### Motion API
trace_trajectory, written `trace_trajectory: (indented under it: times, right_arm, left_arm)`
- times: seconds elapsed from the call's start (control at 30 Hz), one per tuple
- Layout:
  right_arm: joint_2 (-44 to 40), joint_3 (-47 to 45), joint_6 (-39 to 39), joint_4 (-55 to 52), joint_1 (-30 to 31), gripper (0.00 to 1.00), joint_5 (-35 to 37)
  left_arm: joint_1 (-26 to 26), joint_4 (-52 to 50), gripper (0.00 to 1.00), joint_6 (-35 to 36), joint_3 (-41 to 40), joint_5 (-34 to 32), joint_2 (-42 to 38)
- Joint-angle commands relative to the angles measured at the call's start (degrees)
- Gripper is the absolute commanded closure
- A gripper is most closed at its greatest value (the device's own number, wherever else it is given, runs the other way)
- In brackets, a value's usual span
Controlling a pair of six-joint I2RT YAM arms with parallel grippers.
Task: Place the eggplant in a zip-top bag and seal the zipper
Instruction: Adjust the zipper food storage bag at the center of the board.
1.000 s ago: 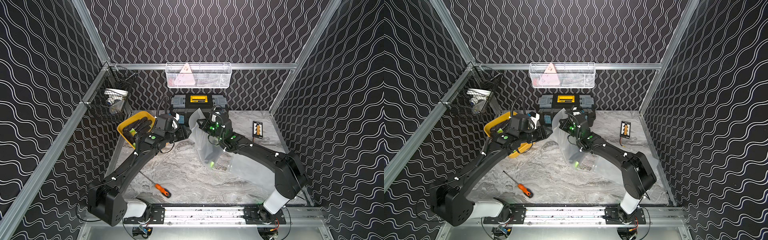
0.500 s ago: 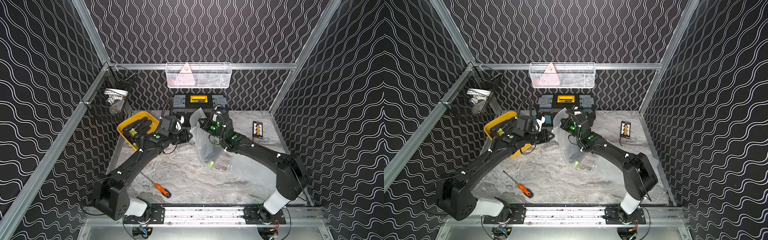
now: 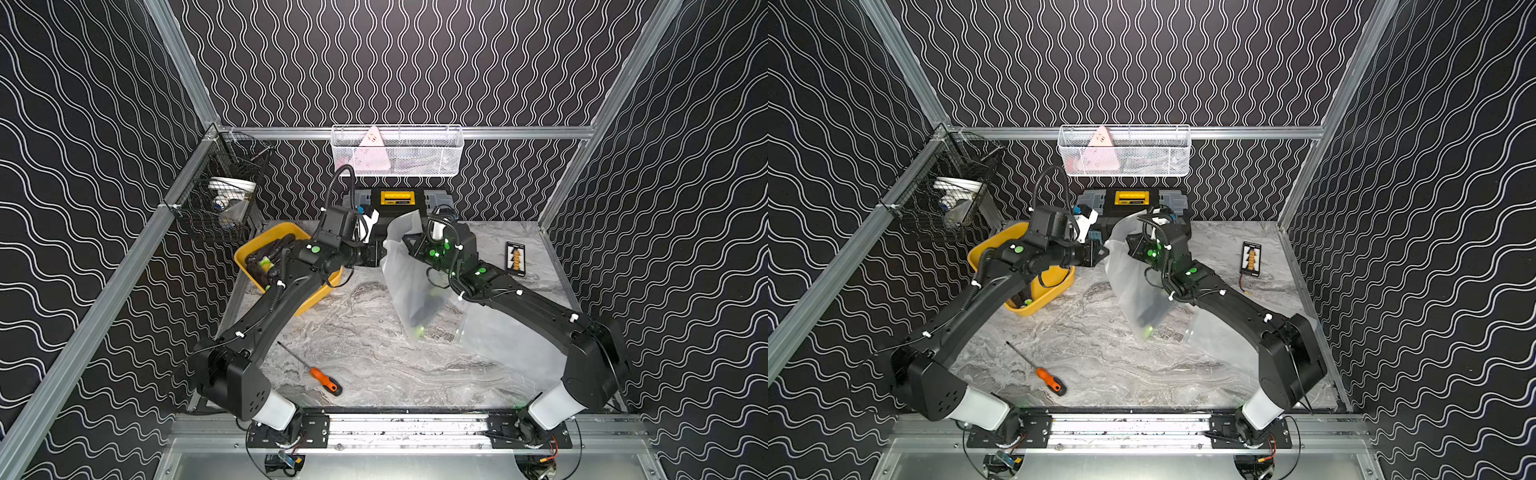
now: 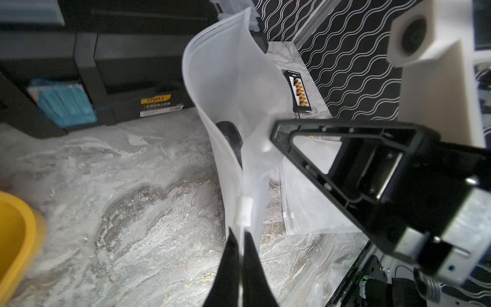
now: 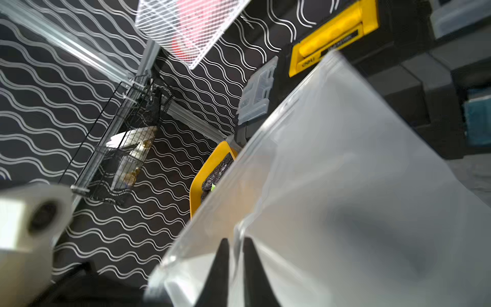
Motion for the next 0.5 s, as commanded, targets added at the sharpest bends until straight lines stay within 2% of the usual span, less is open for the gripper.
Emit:
trace_trajectory:
  times: [0.0,0.17,0.3,0.47]
  right_arm:
    - [-3.69,0.97,-5.78,-4.03,-1.05,0.72,0.34]
    - [-8.88,1.36,-8.58,-8.00,-7.06,0.66,-1.06]
    - [-11.45,1.91,-10.73,-11.06,-11.74,0.65,-2.34]
    - [-14.05,3.46,-15.93,-14.02,-11.99,0.65,-3.15]
  left_arm:
    - [-0.05,-7.96,1.00,10.39,6.61,2.51,0.84]
    - [-1.02,-13.97,1.00,16.90,14.19,5.41,1.60]
    - [-4.63,-17.98,1.00,21.39,17.99,7.10,1.78]
    - [-9.52,-19.34,1.00,24.82,20.13,9.97,-0.11]
